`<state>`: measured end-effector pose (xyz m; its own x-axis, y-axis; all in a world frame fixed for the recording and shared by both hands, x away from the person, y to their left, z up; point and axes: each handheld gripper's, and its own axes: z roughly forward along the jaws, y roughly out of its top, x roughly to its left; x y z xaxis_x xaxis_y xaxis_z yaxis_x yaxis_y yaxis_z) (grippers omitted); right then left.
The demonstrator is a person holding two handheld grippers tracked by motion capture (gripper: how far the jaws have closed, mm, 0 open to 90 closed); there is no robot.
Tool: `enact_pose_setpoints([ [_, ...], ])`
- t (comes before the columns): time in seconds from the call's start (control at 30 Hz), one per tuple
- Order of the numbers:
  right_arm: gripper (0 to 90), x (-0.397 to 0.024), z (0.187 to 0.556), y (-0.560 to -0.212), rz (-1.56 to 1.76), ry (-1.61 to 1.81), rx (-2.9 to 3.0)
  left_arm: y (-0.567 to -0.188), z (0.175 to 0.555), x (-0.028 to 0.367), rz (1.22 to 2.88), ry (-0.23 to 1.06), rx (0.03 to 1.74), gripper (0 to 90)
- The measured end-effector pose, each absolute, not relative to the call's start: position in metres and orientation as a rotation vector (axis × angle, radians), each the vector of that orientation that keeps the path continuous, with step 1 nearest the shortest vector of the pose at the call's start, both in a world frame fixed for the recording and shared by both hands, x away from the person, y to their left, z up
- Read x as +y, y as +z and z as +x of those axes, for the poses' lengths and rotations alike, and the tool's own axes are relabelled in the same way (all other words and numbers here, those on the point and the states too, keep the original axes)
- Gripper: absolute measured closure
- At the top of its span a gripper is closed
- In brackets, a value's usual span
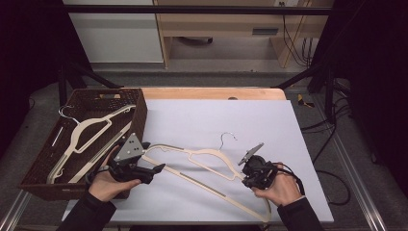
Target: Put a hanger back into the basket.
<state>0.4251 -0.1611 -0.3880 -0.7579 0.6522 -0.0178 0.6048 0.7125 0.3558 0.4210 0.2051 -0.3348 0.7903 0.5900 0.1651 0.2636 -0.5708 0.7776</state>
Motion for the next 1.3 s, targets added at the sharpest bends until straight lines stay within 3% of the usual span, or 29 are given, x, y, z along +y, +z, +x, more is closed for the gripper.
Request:
enact_pose_setpoints([
  [0.5, 81.1, -0.152, 0.406, -0.344, 0.798, 0.545, 2.786, -0.308, 0.455, 0.198, 2.456, 0.412, 0.467, 25.0],
  [0.67, 81.1, -0.148, 0.399, -0.336, 0.761, 0.554, 2.776, -0.313, 0.46, 0.195, 2.531, 0.311, 0.389, 38.6],
  [0.87, 81.1, -0.145, 0.395, -0.331, 0.722, 0.548, 2.775, -0.317, 0.458, 0.191, 2.568, 0.305, 0.314, 40.6],
  [1.1, 81.1, -0.143, 0.394, -0.328, 0.704, 0.552, 2.769, -0.319, 0.462, 0.191, 2.597, 0.259, 0.338, 50.9],
  [1.3, 81.1, -0.143, 0.393, -0.326, 0.69, 0.554, 2.768, -0.321, 0.464, 0.191, 2.594, 0.213, 0.344, 68.0],
])
